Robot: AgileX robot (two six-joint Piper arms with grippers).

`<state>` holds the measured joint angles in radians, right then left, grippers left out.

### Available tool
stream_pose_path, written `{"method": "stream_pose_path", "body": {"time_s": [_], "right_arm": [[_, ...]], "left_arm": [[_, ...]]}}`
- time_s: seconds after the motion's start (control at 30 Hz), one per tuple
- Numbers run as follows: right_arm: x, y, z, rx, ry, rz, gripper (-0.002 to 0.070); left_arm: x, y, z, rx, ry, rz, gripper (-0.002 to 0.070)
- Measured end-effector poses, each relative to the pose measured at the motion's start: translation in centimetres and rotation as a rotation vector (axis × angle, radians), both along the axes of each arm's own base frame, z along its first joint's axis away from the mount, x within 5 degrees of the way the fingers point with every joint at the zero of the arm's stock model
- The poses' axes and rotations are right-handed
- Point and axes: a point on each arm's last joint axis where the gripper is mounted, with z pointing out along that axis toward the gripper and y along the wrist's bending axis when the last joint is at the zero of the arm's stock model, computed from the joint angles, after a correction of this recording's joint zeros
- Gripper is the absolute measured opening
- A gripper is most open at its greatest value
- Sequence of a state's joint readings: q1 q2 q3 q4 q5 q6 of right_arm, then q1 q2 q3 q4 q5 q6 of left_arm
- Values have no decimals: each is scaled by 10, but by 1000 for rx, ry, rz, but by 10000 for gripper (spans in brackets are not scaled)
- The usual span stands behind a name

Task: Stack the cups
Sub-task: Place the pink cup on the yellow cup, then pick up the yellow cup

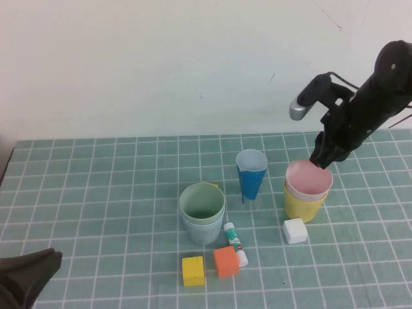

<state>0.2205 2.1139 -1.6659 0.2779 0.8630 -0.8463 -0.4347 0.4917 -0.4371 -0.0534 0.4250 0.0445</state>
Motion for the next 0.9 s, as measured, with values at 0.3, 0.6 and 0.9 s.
{"method": "stream_pose_path", "body": {"time_s": [0.3,0.6,0.9], "right_arm": [[3,1,-14,5,30,-40,344],[7,1,-54,-15,109,-44,273],[28,2,-2,-67,36,-1,32]], "left_arm": [[0,0,0,-5,-2,0,-1],[0,0,-3,-5,3,1,-1],[0,0,-5,-1,4,-1,-1]]}}
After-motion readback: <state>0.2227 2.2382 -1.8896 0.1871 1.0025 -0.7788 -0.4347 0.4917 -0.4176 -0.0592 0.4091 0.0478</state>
